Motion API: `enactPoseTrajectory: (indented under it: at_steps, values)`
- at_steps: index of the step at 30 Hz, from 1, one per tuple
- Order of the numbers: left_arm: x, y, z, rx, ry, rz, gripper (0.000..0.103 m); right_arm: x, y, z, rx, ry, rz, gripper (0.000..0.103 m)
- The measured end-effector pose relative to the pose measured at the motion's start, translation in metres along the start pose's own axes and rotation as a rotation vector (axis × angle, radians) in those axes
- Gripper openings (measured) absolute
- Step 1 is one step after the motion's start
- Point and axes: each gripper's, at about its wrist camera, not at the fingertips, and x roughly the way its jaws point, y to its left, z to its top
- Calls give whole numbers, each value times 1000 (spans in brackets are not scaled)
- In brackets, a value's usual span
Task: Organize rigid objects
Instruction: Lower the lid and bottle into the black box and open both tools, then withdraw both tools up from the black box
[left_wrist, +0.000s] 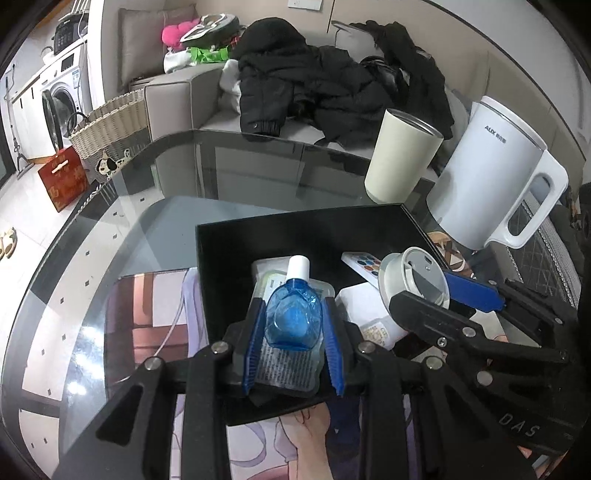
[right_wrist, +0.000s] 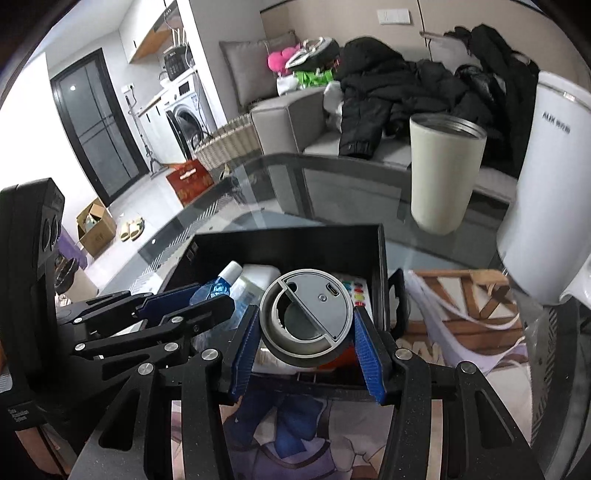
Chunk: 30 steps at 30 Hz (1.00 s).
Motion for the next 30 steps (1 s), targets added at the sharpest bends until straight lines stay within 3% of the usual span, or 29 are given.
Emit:
enactPoseTrajectory:
  at_steps: [8, 15, 24, 30]
  values:
    - [-6, 3, -1, 4, -25, 11, 31, 0, 4, 1, -11, 22, -12, 52]
    - [-18, 6, 0, 1, -93, 36, 53, -12, 4, 1, -6, -19, -17, 57]
    - [-46, 3, -3, 20, -209, 69, 54, -47, 16, 1, -47, -167, -40, 57]
    - [-77, 3, -11, 27, -354, 99, 54, -76, 26, -4, -79, -296, -50, 61]
